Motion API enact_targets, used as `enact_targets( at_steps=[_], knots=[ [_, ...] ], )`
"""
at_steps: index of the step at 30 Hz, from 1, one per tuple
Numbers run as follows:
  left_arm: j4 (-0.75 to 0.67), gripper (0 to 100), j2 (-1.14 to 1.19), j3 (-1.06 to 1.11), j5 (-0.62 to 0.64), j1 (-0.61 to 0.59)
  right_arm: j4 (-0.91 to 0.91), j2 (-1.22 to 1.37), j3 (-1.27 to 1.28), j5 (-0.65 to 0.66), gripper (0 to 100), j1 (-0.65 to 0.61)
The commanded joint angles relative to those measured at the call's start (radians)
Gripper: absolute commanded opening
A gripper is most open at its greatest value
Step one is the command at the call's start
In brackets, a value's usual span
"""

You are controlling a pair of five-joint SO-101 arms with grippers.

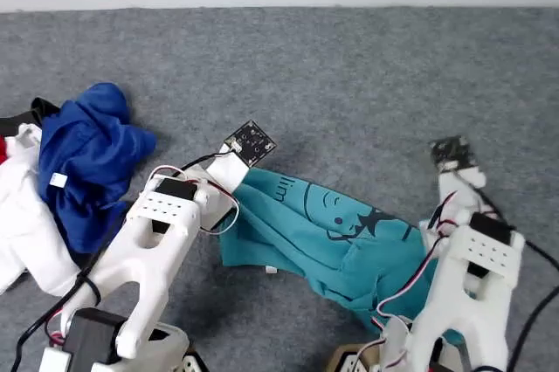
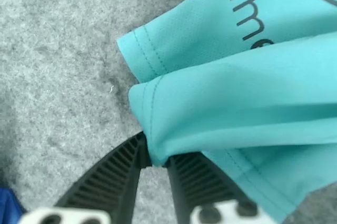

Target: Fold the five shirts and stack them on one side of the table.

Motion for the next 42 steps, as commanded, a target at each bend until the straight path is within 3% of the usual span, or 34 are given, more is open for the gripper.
enact_targets(
  at_steps=[1, 8, 15, 20, 42],
  knots=[
    [-0.006, 1, -0.012, -0.053, 0.008, -0.003, 0.002, -0.027, -0.110, -0.049, 0.9, 0.004],
    [-0.005, 1, -0.012, -0.136, 0.009, -0.011, 0.051, -0.027, -0.262, -0.081, 0.9, 0.004],
    [-0.005, 1, -0.012, -0.105, 0.009, -0.003, 0.206, 0.002, -0.189, -0.080, 5.5, -0.013],
    [-0.005, 1, -0.011, -0.105, 0.009, -0.002, 0.203, 0.030, -0.068, -0.080, 15.8, -0.010],
    [-0.005, 1, -0.005, -0.105, 0.009, -0.002, 0.022, 0.036, 0.164, -0.038, 14.3, -0.012]
  ],
)
